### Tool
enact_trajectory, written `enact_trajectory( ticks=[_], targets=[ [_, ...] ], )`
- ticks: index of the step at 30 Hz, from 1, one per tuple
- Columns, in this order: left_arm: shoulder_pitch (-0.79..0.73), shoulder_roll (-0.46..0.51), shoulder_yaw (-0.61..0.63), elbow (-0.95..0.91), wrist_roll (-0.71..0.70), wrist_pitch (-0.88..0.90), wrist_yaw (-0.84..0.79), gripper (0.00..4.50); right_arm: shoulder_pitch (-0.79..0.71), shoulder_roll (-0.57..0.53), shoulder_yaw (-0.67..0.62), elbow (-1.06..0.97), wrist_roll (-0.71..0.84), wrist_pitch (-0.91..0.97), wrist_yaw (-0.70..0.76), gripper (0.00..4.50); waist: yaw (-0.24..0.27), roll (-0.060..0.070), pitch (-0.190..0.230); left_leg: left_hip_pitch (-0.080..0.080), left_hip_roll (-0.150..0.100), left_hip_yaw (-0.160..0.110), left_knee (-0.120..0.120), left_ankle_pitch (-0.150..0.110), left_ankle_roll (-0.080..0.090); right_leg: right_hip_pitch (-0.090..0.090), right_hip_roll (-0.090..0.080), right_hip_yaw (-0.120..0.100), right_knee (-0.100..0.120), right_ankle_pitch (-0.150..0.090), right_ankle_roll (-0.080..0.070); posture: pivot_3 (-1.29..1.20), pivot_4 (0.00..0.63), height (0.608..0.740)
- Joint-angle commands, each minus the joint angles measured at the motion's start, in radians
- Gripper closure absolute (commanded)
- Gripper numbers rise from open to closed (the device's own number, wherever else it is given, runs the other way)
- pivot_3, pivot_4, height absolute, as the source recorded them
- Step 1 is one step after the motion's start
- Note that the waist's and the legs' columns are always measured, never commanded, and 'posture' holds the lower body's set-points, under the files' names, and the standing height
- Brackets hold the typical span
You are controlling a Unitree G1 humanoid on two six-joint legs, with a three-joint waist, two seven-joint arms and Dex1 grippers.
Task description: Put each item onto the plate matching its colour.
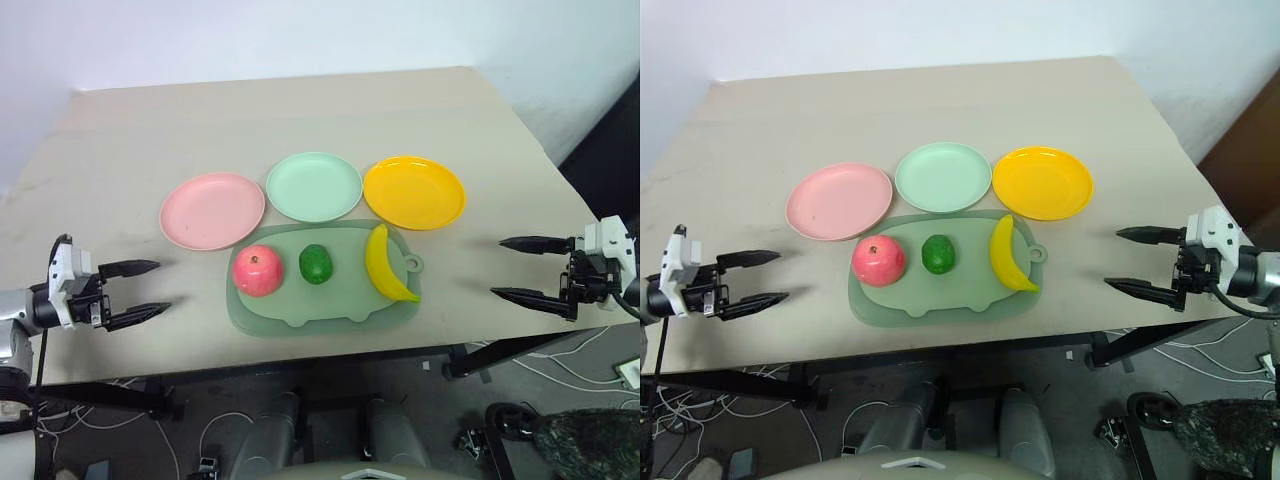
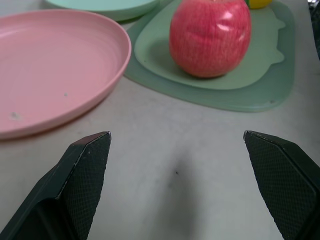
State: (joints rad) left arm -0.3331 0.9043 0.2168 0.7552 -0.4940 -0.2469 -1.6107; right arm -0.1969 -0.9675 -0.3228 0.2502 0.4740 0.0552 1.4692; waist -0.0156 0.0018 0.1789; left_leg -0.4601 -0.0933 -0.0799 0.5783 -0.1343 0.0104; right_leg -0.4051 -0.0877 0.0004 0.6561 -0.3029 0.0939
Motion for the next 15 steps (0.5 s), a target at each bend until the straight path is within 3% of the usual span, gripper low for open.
enact_trajectory(
  ticks=[1, 15],
  targets=[
    [-0.019, 0.006, 0.005, 0.010, -0.029, -0.011, -0.004, 0.01, -0.006, -0.019, -0.019, -0.003, 0.001, -0.019, 0.002, 0.00, 0.000, 0.000, 0.000, 0.000, 0.000, 0.000, 0.000, 0.000, 0.000, 0.000, 0.000, 0.000, 0.000, 0.000, 0.000, 0.00, 0.150, 0.737],
    [0.060, 0.020, 0.035, -0.005, -0.074, -0.028, -0.004, 0.01, 0.053, -0.051, -0.051, -0.032, 0.022, 0.003, 0.011, 0.00, 0.000, 0.000, 0.000, 0.000, 0.000, 0.000, 0.000, 0.000, 0.000, 0.001, 0.000, 0.000, 0.000, 0.000, 0.000, 0.00, 0.150, 0.737]
  ],
)
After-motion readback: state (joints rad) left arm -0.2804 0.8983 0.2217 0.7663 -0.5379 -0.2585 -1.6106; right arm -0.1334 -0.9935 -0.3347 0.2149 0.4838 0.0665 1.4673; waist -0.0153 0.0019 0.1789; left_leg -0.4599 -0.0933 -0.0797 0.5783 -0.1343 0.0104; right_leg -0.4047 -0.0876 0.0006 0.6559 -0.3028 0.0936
